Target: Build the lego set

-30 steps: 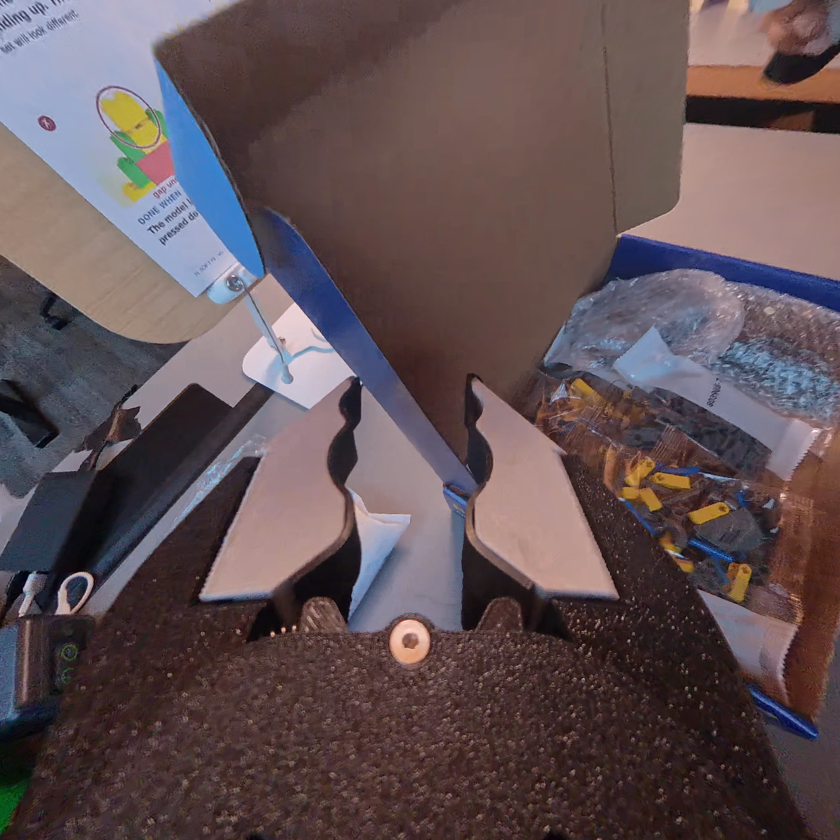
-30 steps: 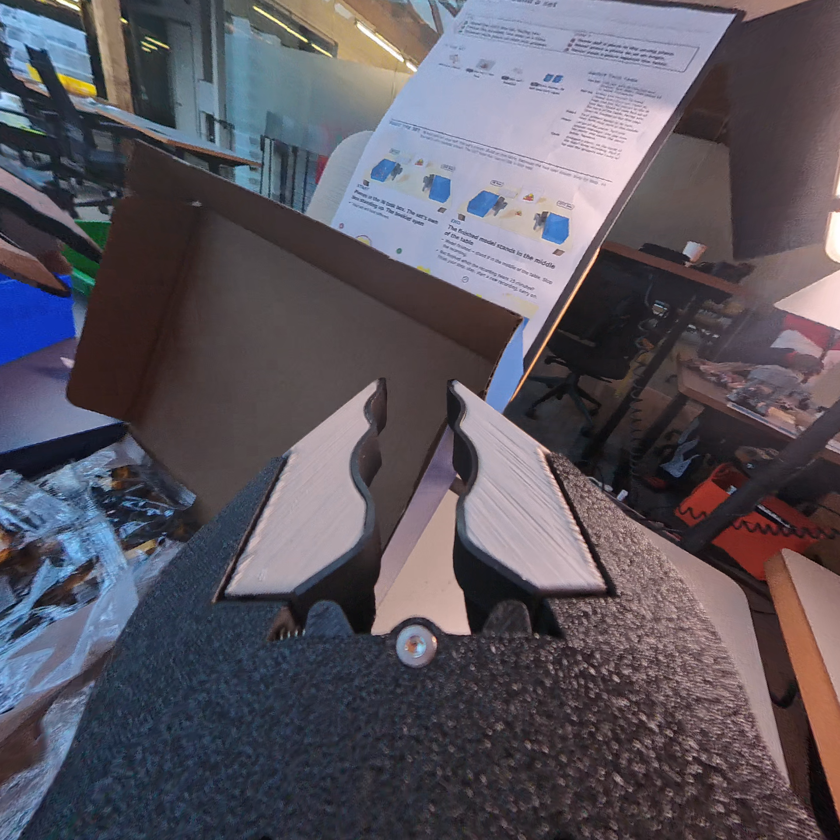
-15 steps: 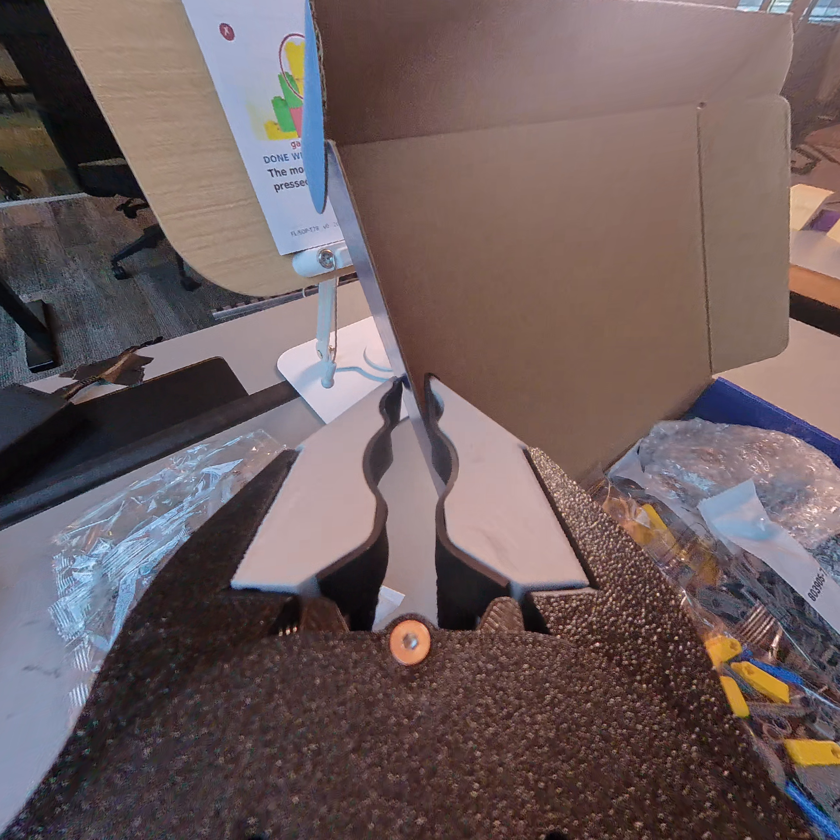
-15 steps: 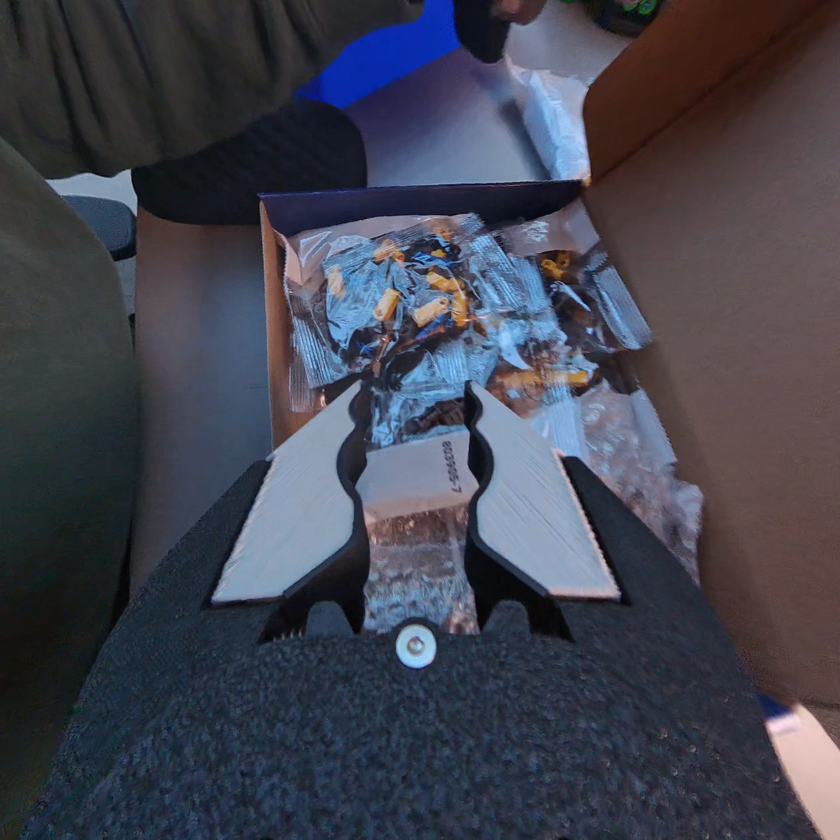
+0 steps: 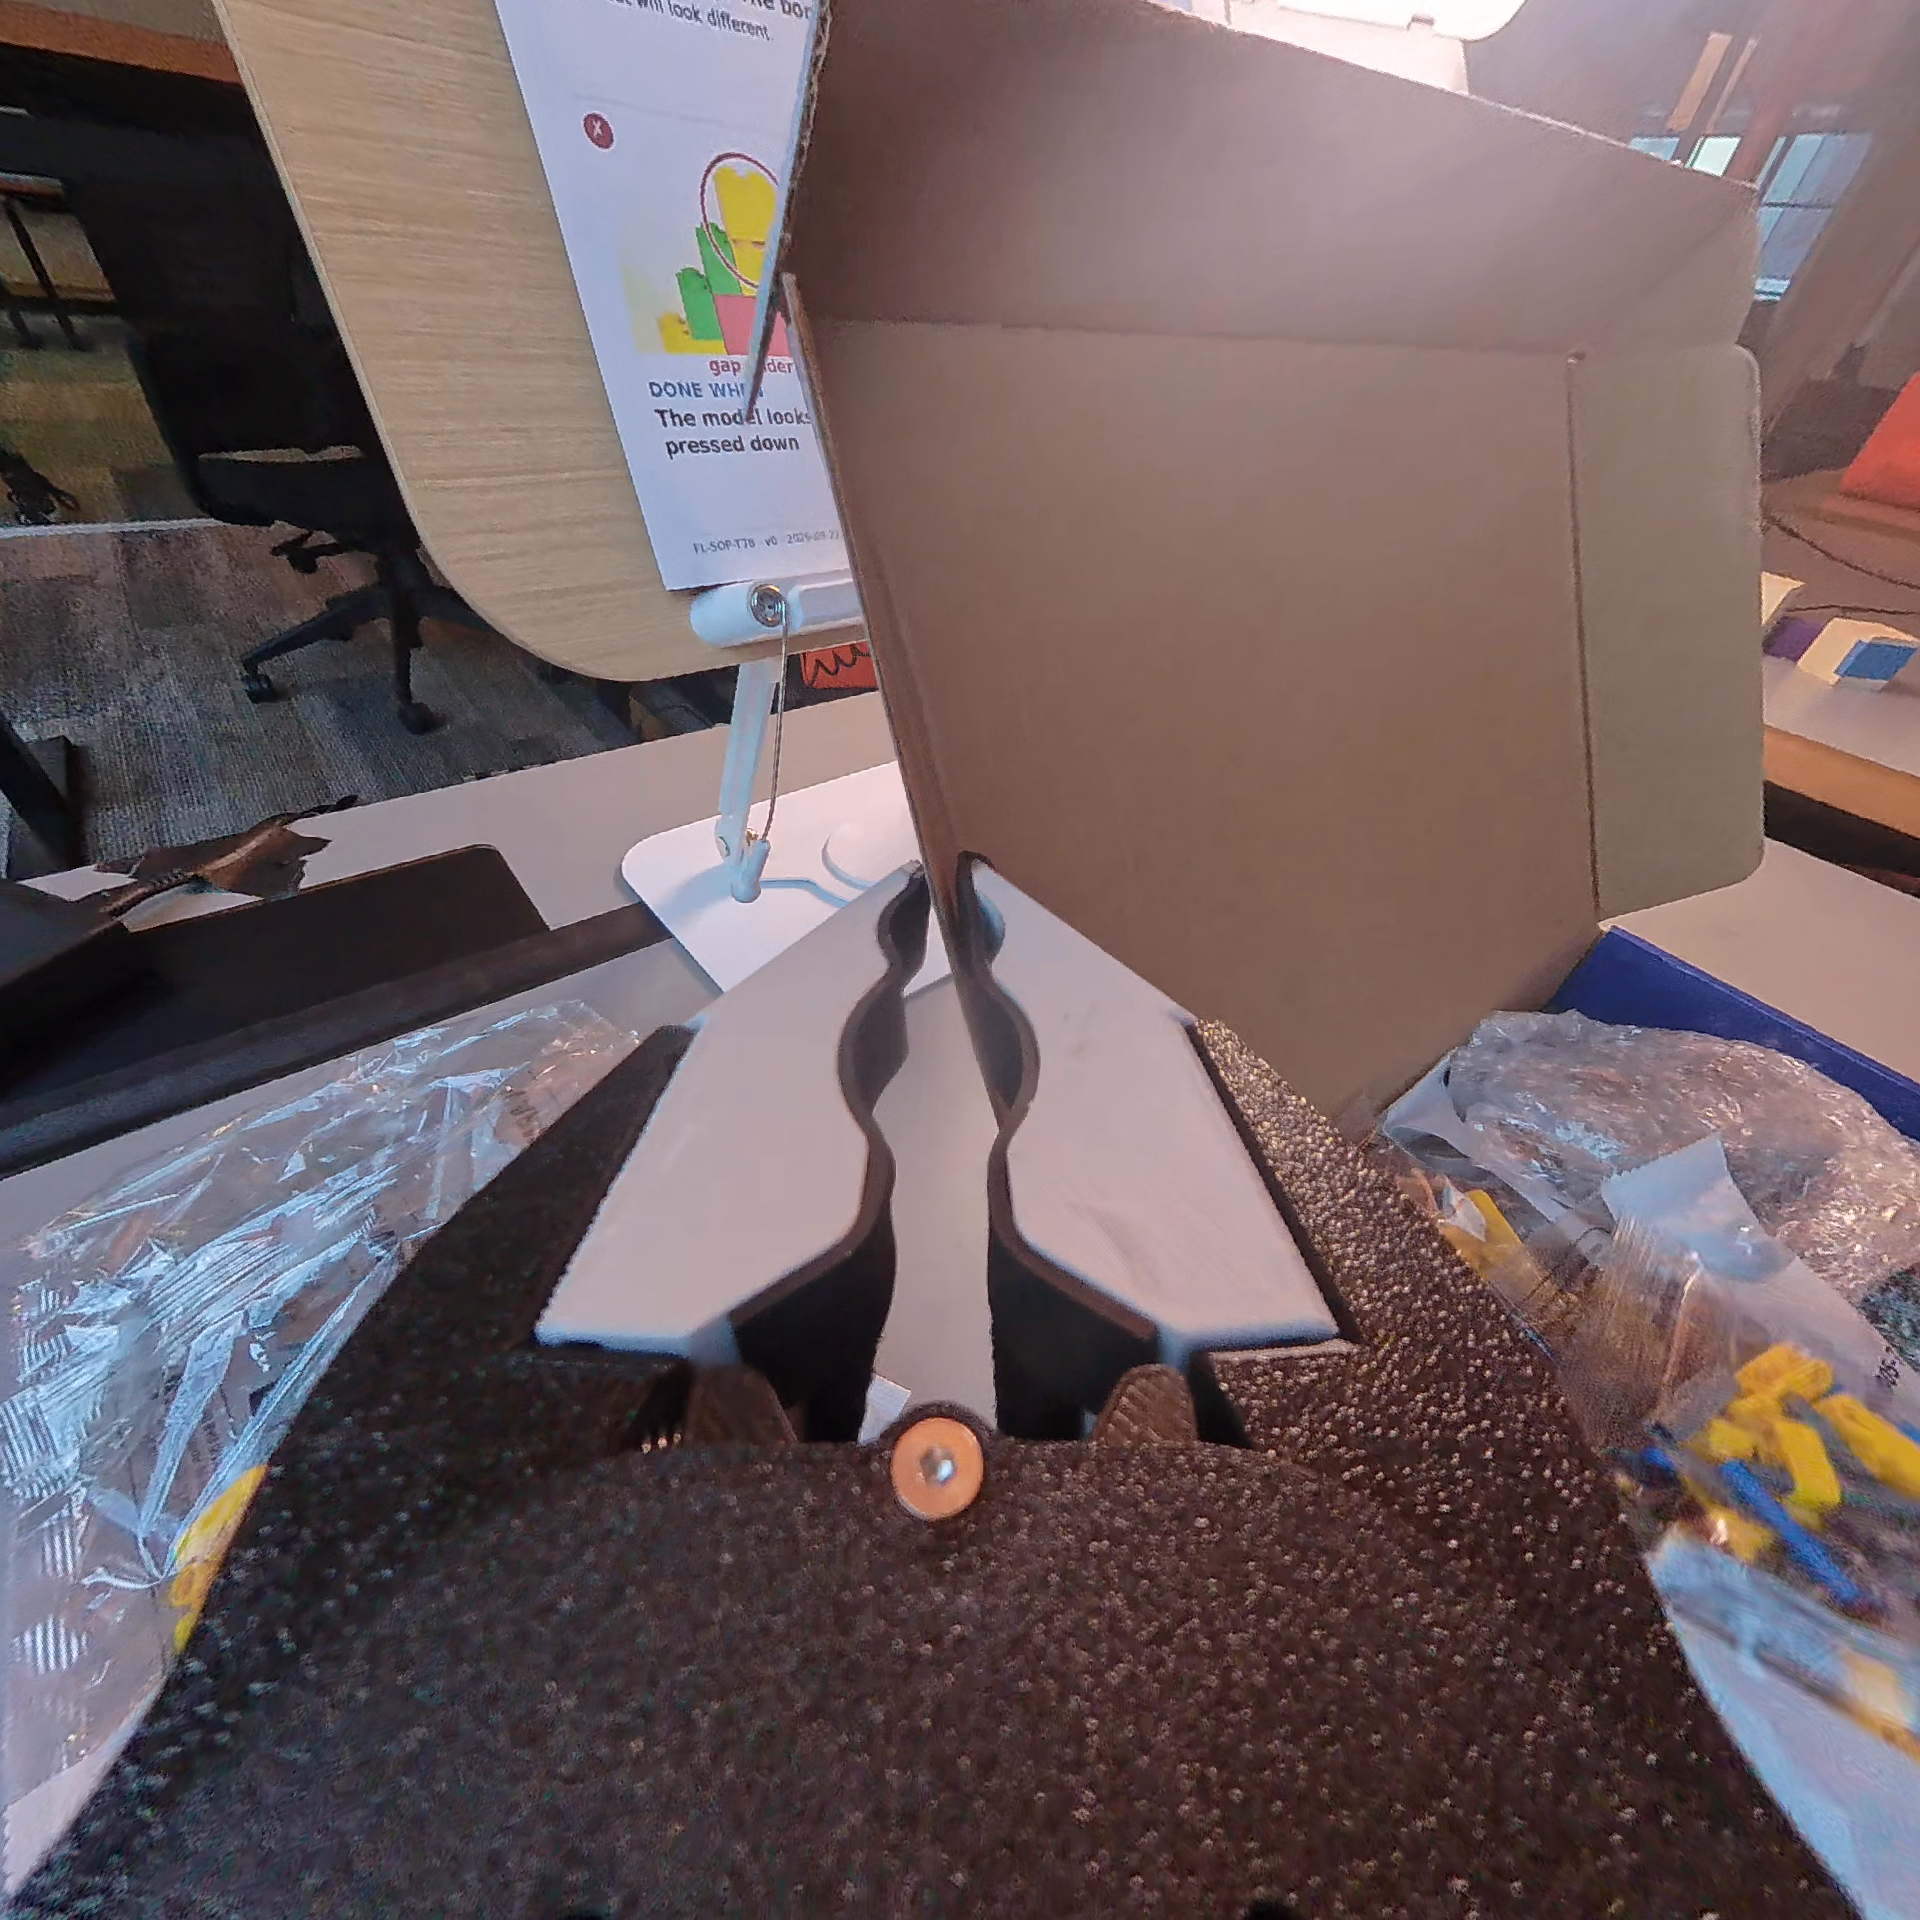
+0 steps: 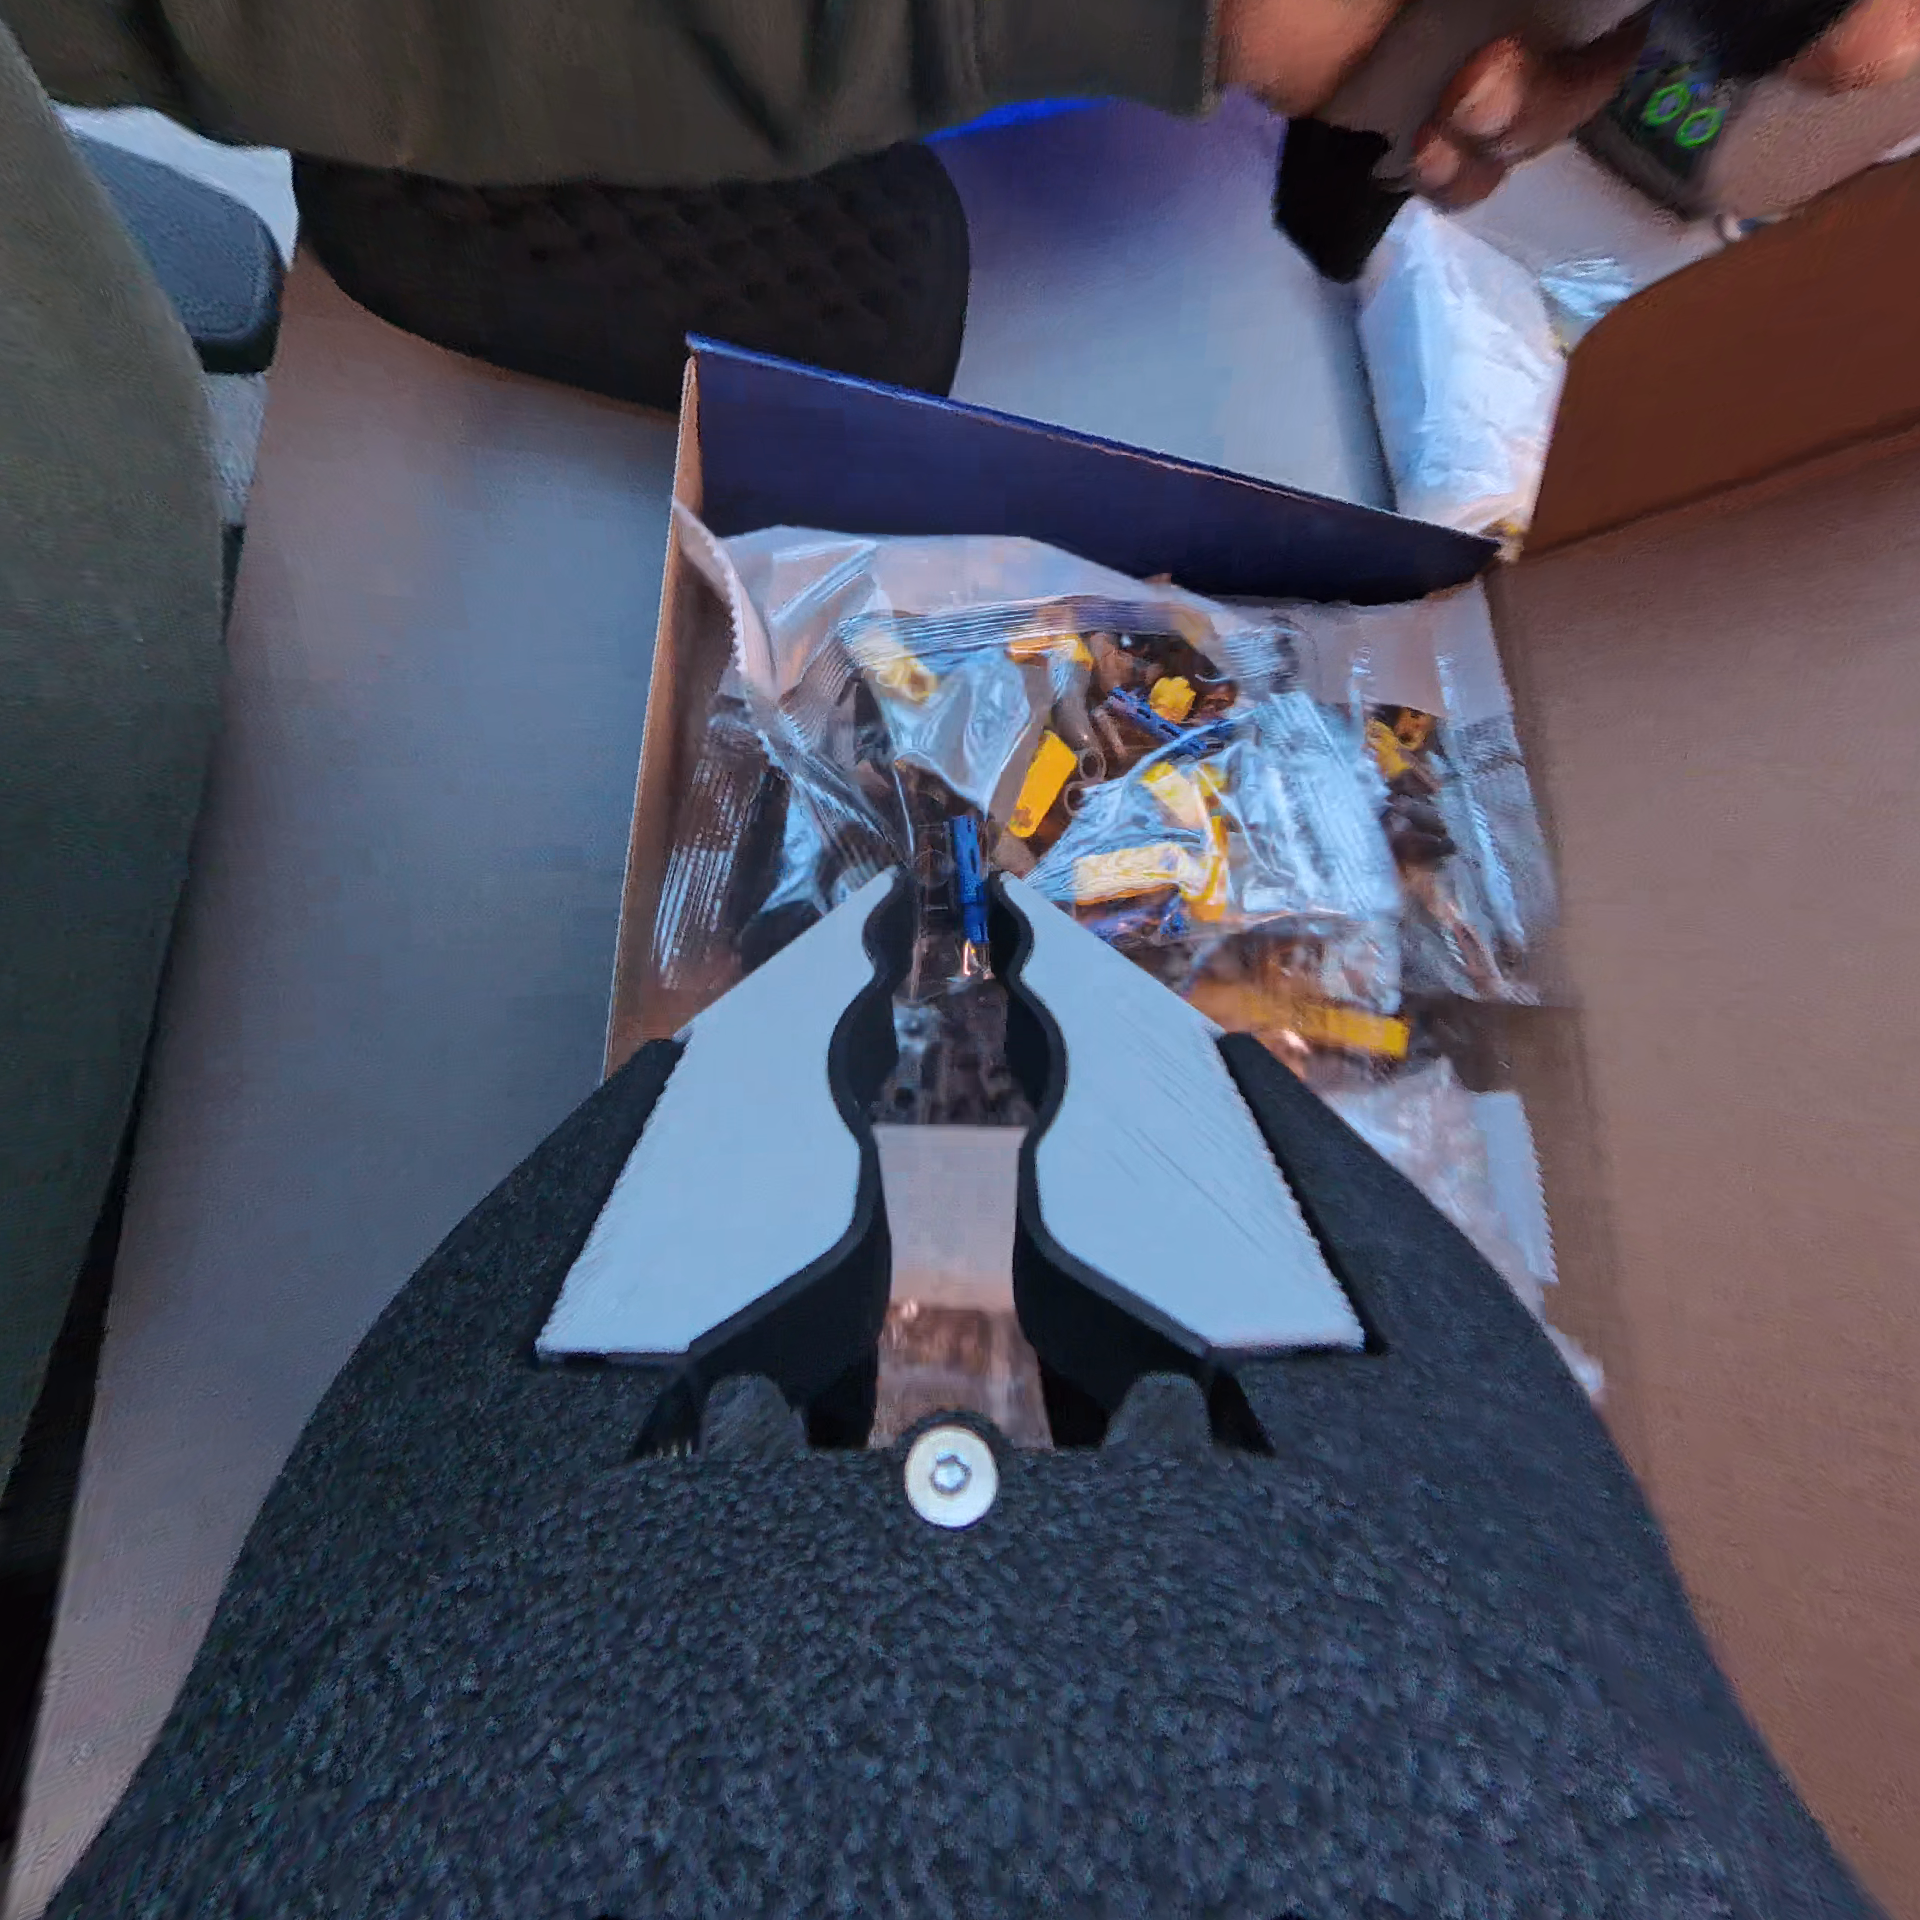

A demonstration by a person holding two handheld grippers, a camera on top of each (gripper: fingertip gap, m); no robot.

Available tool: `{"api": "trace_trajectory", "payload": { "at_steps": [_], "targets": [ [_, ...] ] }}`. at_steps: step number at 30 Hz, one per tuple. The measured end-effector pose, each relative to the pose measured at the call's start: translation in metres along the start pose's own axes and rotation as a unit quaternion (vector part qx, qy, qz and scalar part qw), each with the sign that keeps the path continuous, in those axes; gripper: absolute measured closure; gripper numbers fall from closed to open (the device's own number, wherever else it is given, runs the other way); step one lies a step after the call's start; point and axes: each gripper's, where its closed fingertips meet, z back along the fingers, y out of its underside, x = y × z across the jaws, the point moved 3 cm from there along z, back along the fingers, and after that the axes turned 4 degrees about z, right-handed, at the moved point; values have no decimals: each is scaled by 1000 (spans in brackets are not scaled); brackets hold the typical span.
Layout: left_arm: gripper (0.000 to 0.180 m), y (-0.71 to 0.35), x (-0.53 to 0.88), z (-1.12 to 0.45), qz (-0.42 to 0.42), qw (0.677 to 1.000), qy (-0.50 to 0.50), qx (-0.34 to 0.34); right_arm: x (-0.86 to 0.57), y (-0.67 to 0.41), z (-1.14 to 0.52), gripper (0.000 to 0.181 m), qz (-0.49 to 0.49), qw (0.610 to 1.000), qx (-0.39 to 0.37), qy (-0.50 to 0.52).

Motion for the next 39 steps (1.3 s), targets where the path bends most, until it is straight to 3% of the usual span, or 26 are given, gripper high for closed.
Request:
{"api": "trace_trajectory", "payload": {
  "at_steps": [6, 16, 22, 28, 31, 35, 39],
  "targets": [
    [173, 3, -2, 0, -4, 1000, 4, -2, -40, 0, 97, 169, -78, 989, -78, 100],
    [175, 5, -3, 3, -10, 1000, -5, -14, -53, 38, 198, 168, -137, 963, -70, 219],
    [175, 6, -3, 3, -8, 1000, -3, -16, -57, 79, 244, 168, -164, 949, 34, 267],
    [176, 7, -2, 2, -5, 1000, -2, -16, -78, 139, 250, 168, -129, 910, 263, 292],
    [176, 7, -2, 2, -7, 1000, -2, -16, -97, 168, 221, 165, -97, 901, 315, 282],
    [175, 7, -2, 2, -6, 1000, -1, -17, -116, 149, 177, 160, -98, 939, 186, 274],
    [176, 7, -2, 2, -4, 1000, 1, -17, -131, 121, 186, 156, -126, 942, 61, 306]
  ]
}}
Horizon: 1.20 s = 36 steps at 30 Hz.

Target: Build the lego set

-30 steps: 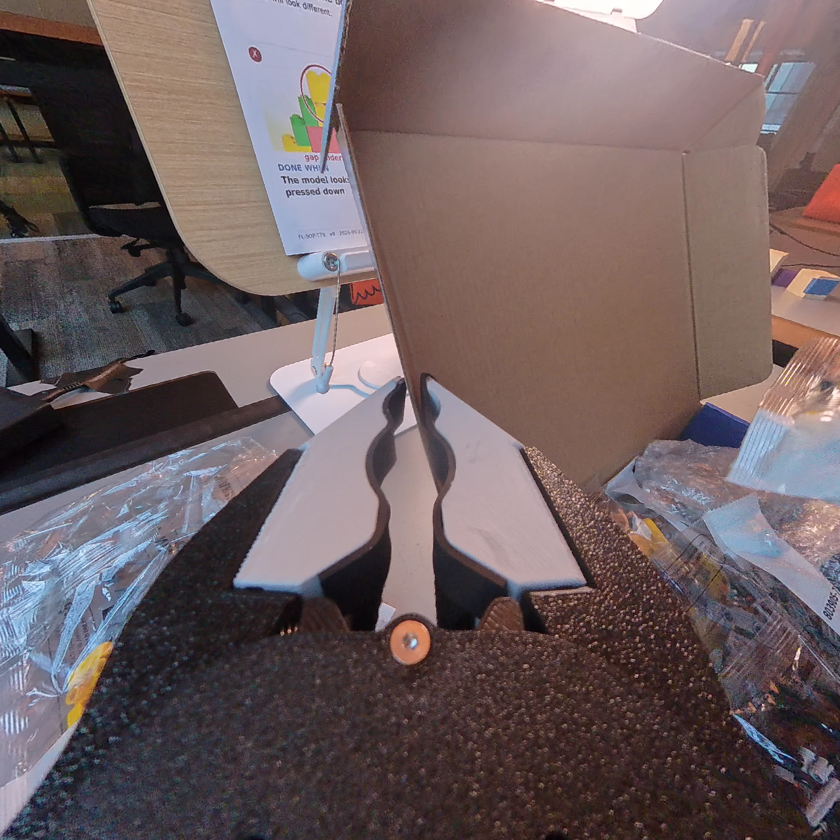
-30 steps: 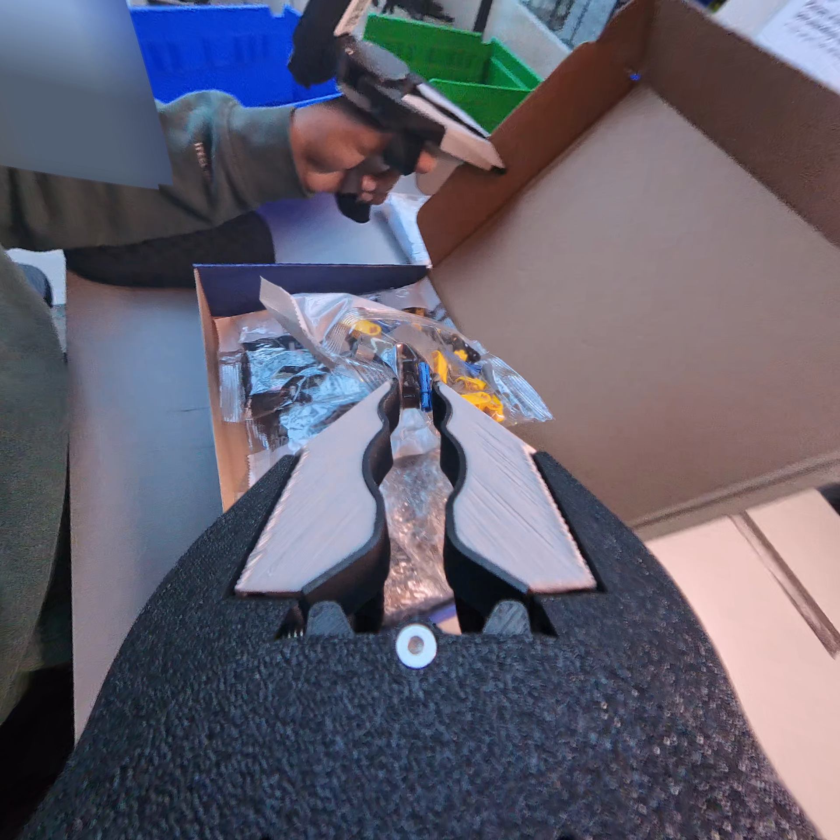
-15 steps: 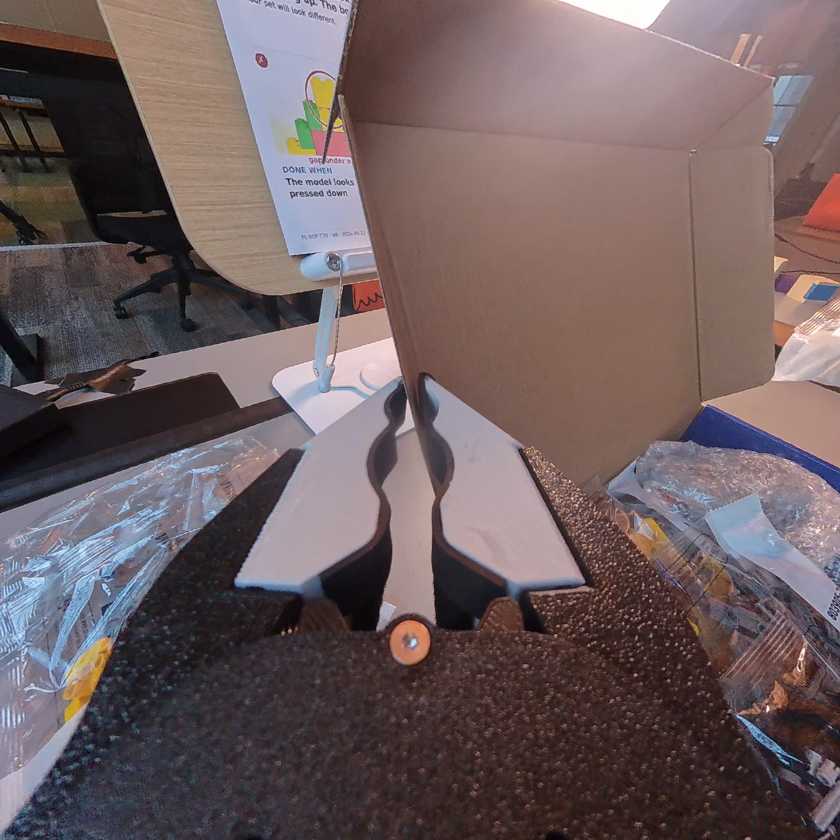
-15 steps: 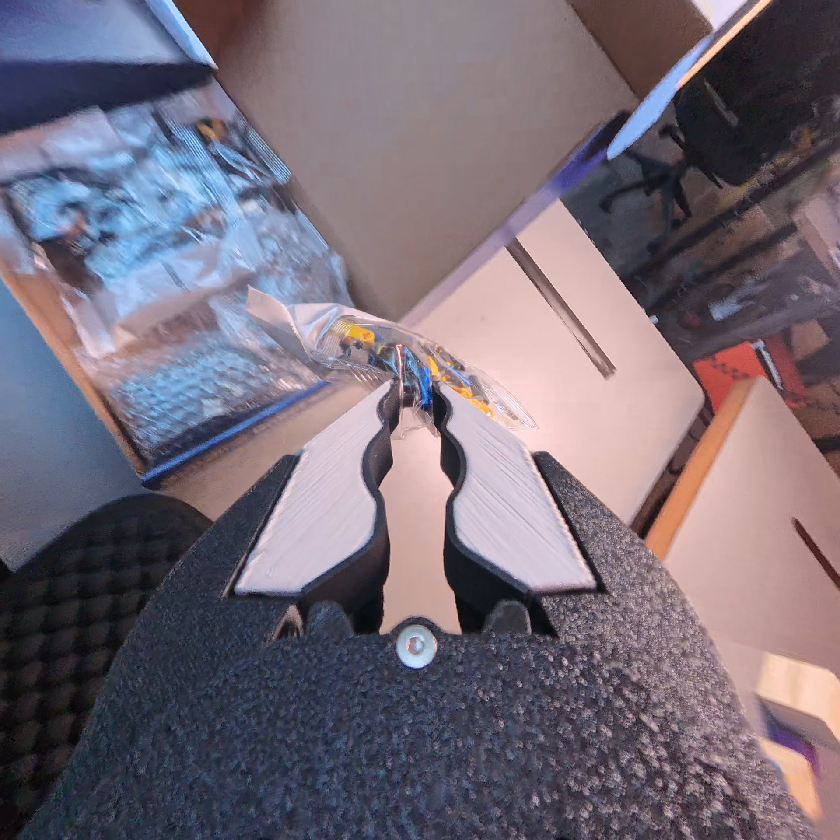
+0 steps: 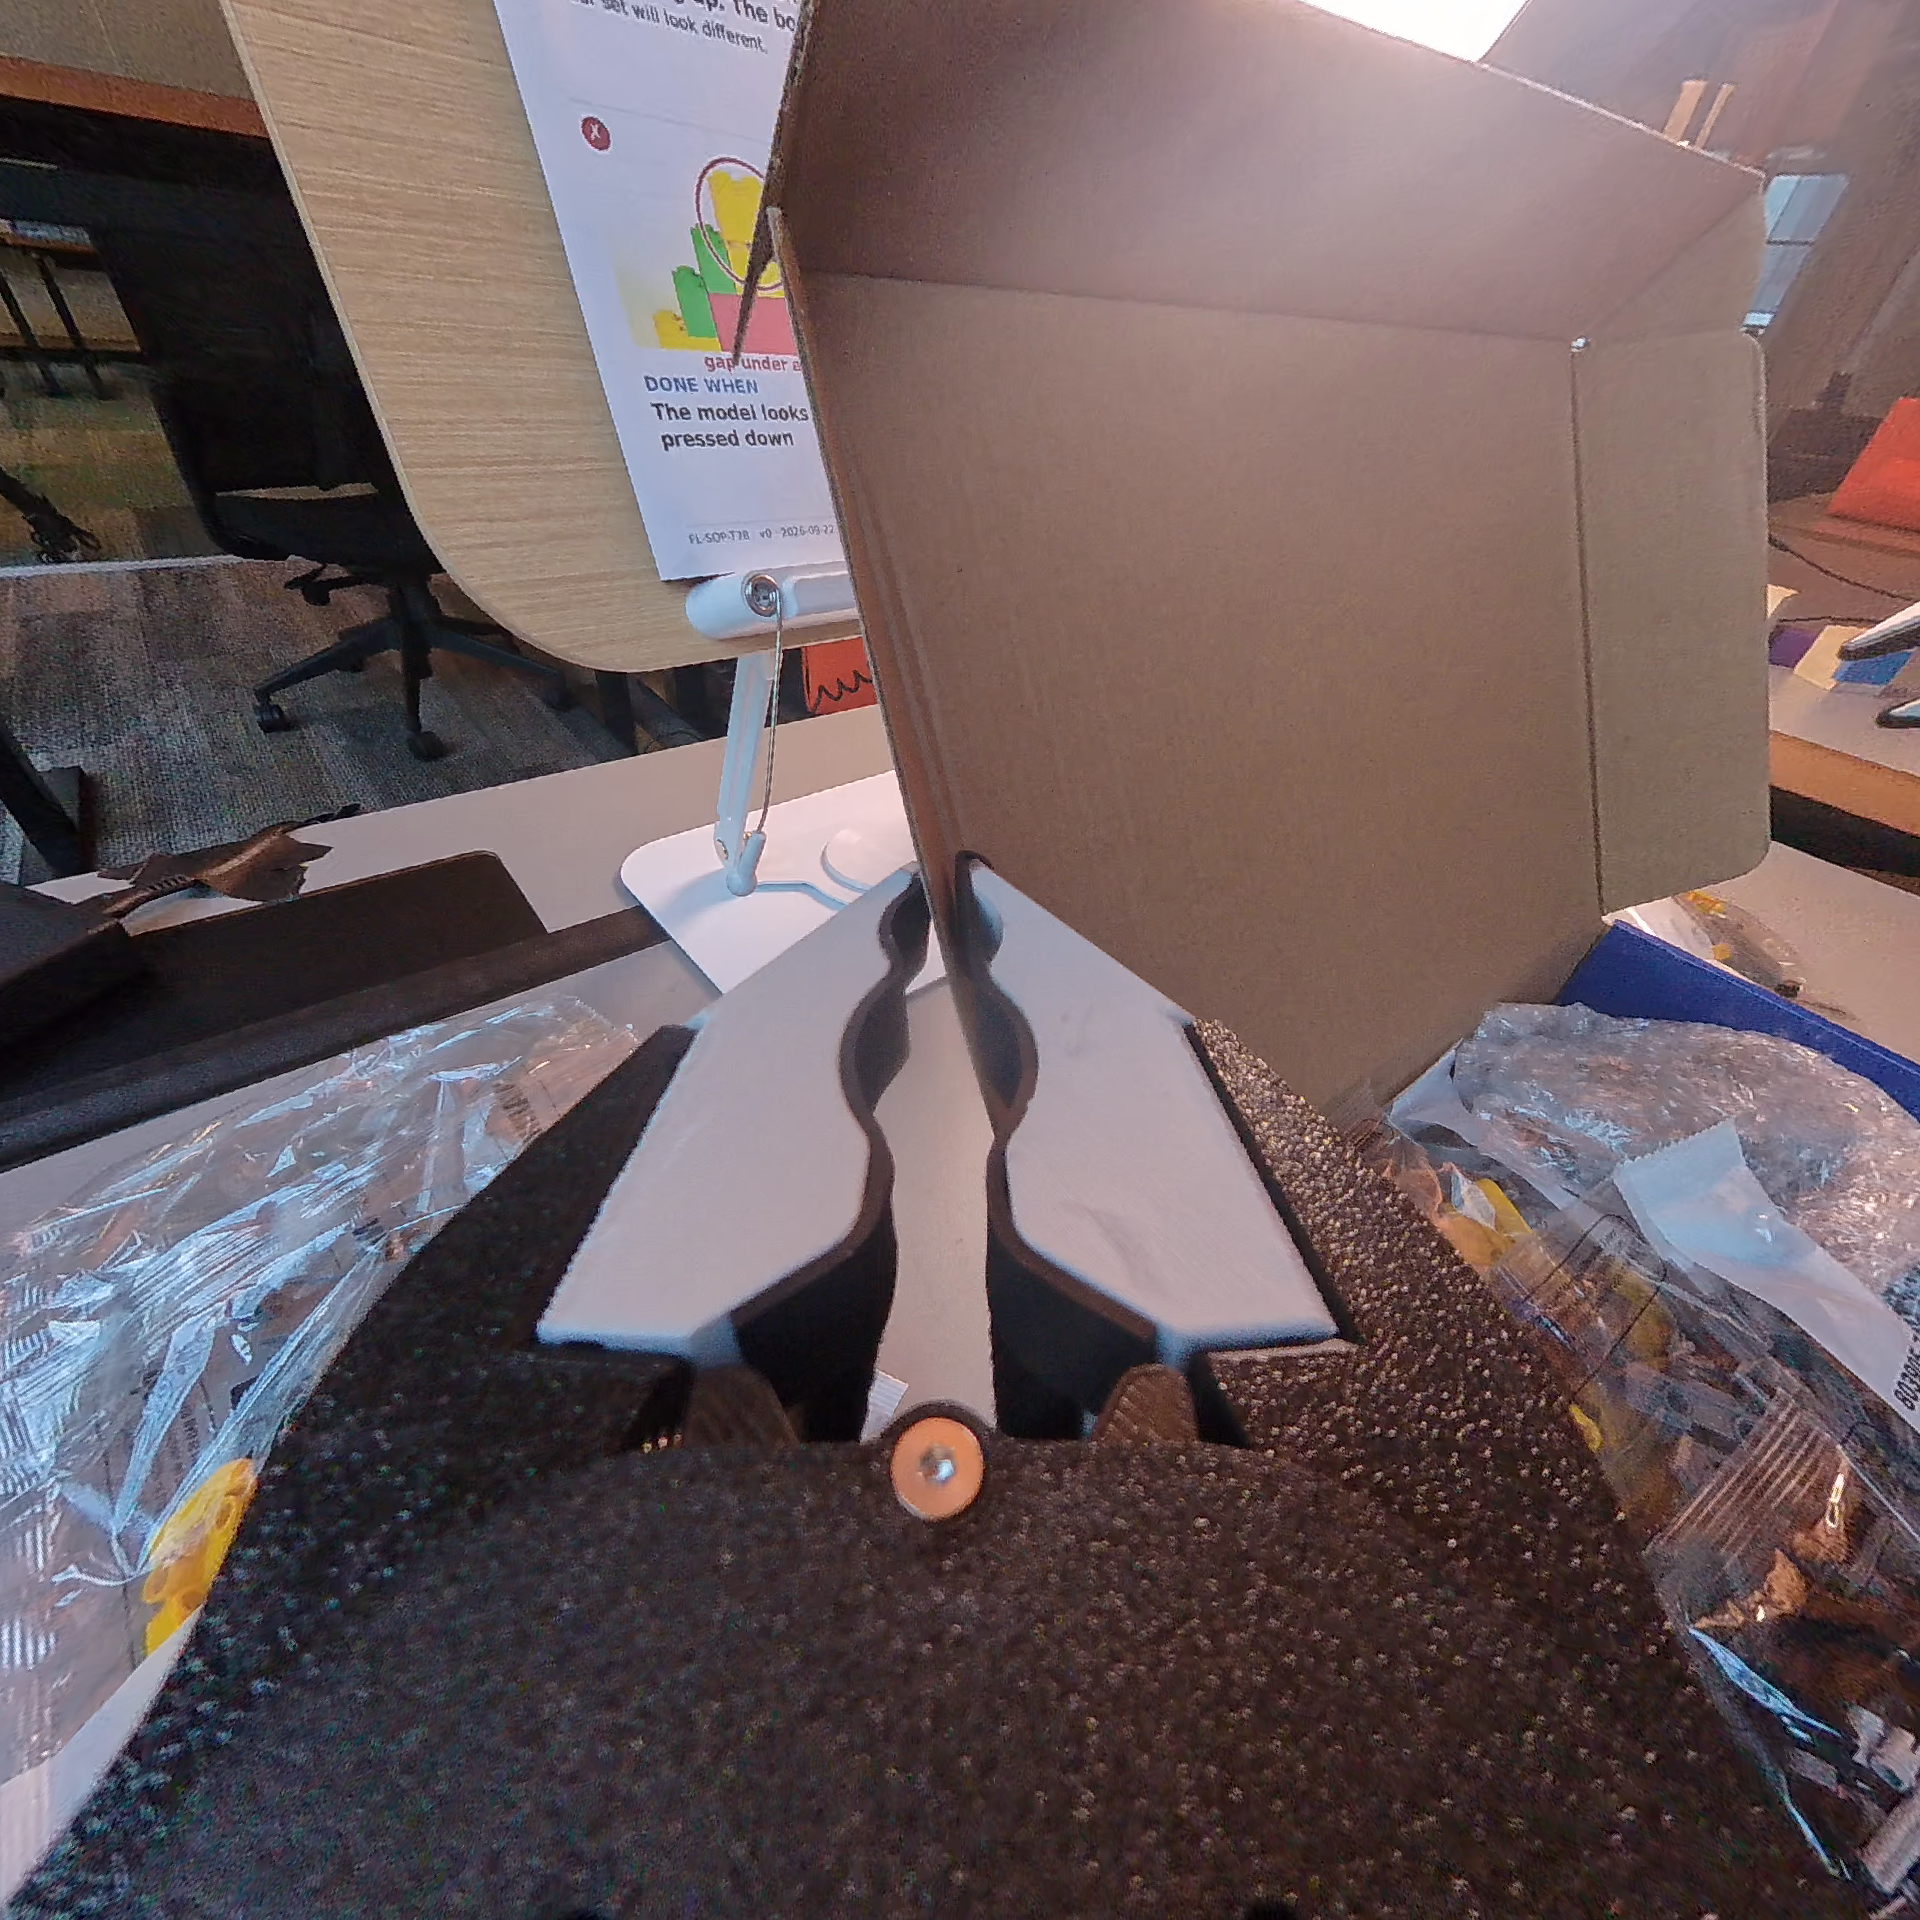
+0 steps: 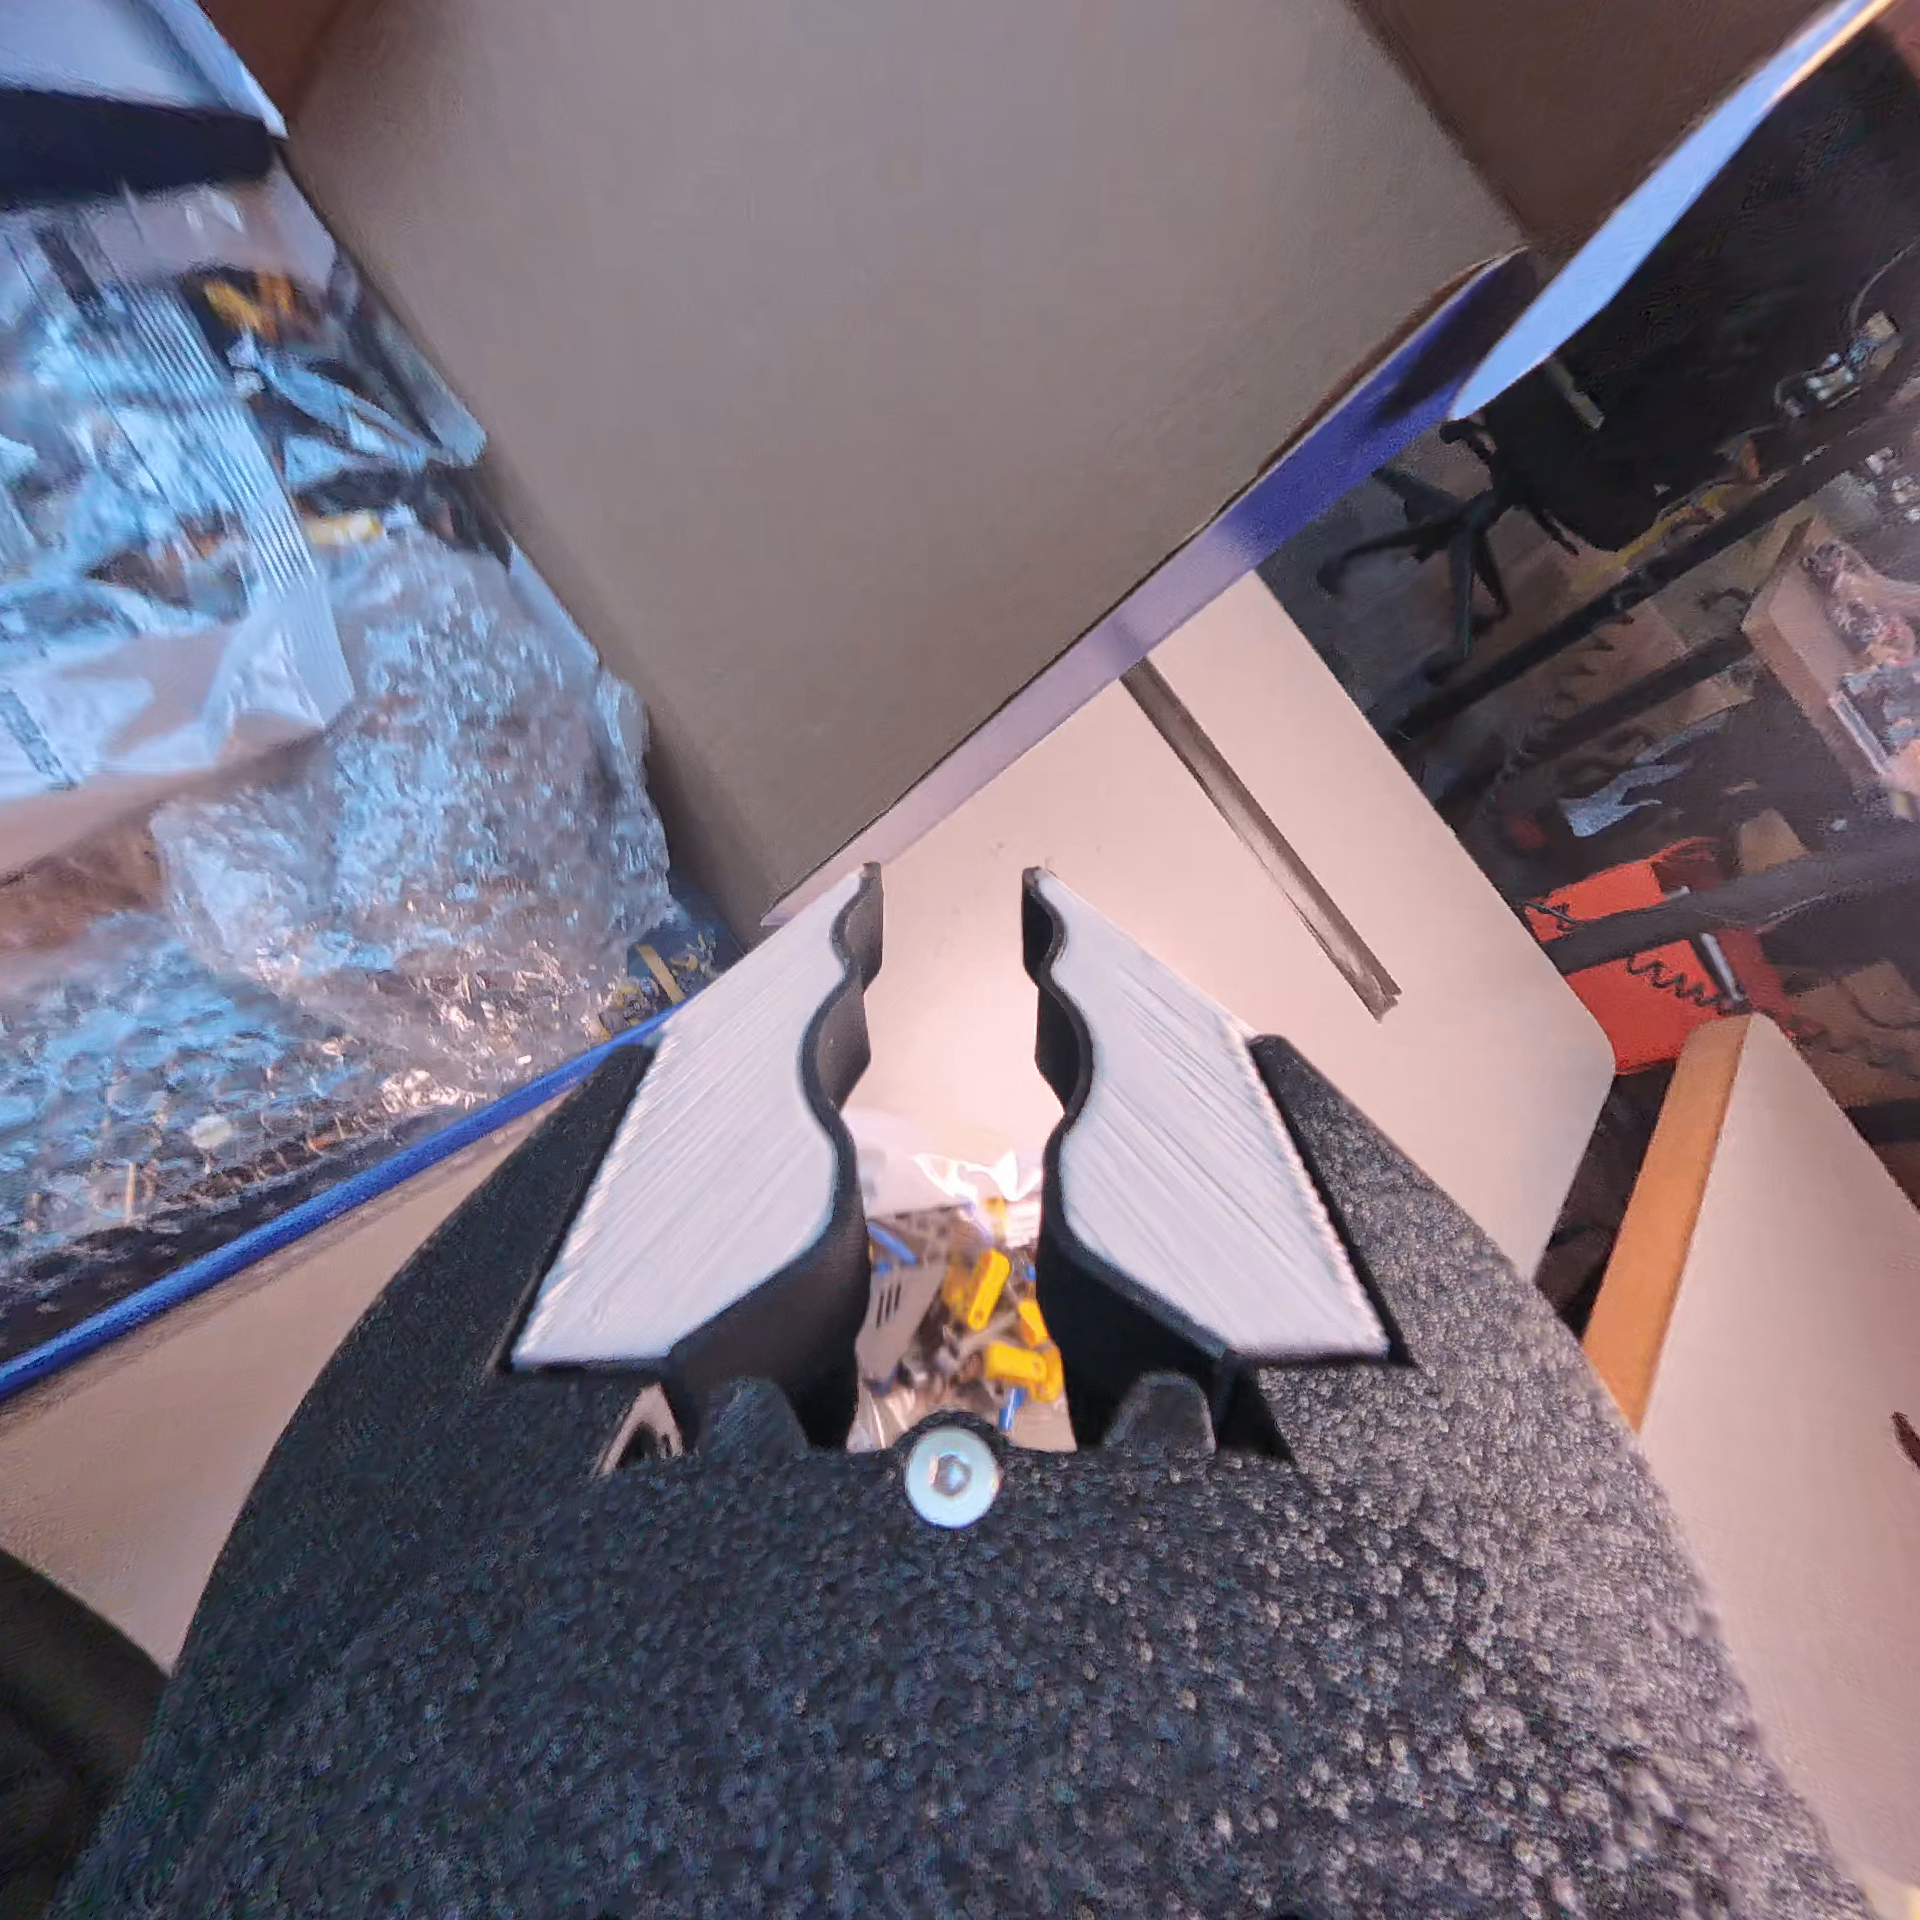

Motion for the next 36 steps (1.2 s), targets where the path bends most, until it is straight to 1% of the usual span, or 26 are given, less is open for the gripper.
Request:
{"api": "trace_trajectory", "payload": {
  "at_steps": [2, 5, 7, 8, 11, 13, 17, 19, 23, 24, 26, 27, 29, 31, 32, 34, 36],
  "targets": [
    [176, 0, 0, 0, 1, 1000, 2, 0, -3, 2, 8, 154, -30, 999, -19, -10],
    [176, 0, 0, 0, 4, 1000, 3, -1, -1, 23, 19, 150, -33, 999, -3, -17],
    [175, 1, 0, 0, 7, 1000, 5, -2, 10, 45, 24, 144, -9, 999, 32, -30],
    [175, 1, 0, -1, 8, 1000, 5, -2, 13, 61, 25, 143, 6, 998, 61, -27],
    [175, 1, 0, -1, 8, 1000, 5, -2, 26, 113, 25, 134, 41, 985, 164, -27],
    [175, 2, -1, -1, 7, 1000, 4, -2, 39, 131, 24, 134, 36, 983, 177, -35],
    [175, 3, -1, -1, 9, 1000, 4, -3, 65, 136, 15, 145, 29, 988, 147, -34],
    [175, 3, -1, -1, 10, 1000, 4, -4, 69, 143, 8, 149, 51, 986, 159, -14],
    [175, 4, -1, -1, 12, 1000, 6, -4, 66, 152, -5, 164, 69, 984, 167, 15],
    [175, 4, -1, -1, 11, 1000, 6, -4, 66, 152, -7, 178, 75, 984, 163, 19],
    [176, 4, -1, 0, 7, 1000, 2, -2, 61, 146, -6, 181, 94, 983, 154, 34],
    [176, 4, -1, 0, 6, 1000, 1, -2, 61, 140, -3, 181, 89, 985, 145, 26],
    [176, 4, -1, -1, 6, 1000, 0, -2, 61, 118, 7, 181, 54, 993, 103, 2],
    [176, 5, 0, -1, 8, 1000, 2, -3, 53, 86, 25, 181, 4, 999, 44, -18],
    [176, 5, 0, -1, 9, 1000, 2, -3, 46, 70, 36, 181, -33, 999, 15, -27],
    [176, 5, 0, -1, 9, 1000, 3, -3, 25, 49, 56, 181, -134, 990, -14, -34],
    [176, 5, 0, -1, 9, 1000, 4, -2, -3, 47, 64, 181, -243, 969, -36, -21]
  ]
}}
